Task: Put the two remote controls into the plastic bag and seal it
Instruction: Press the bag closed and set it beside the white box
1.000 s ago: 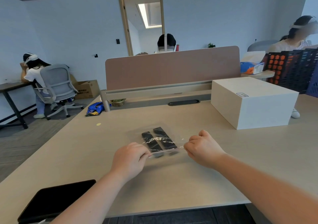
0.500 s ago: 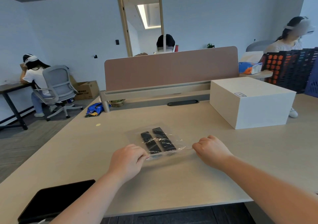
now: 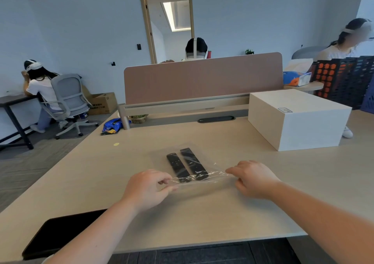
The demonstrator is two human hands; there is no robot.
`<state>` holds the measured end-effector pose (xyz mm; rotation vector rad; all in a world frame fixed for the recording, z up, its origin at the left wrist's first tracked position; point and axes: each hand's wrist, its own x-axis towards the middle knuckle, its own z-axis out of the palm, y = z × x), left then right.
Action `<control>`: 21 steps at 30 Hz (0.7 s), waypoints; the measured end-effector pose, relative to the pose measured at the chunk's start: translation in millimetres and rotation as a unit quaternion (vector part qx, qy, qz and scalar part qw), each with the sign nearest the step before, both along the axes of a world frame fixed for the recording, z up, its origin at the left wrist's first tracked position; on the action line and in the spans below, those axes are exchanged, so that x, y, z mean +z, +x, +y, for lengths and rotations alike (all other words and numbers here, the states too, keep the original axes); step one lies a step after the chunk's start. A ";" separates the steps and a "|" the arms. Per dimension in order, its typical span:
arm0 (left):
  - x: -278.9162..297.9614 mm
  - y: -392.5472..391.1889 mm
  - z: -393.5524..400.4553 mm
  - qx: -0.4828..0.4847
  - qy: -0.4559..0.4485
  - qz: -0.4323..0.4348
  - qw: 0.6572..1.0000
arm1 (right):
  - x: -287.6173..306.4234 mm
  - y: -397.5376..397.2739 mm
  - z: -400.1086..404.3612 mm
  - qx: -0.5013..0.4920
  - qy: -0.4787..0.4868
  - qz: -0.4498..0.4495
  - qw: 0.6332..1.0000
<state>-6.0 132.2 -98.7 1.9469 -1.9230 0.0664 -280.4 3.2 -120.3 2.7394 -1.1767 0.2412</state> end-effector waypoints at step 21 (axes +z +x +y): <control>-30.9 41.1 -65.5 0.237 0.028 0.002 0.971 | -2.7 125.5 -69.4 -0.181 0.312 -0.251 0.898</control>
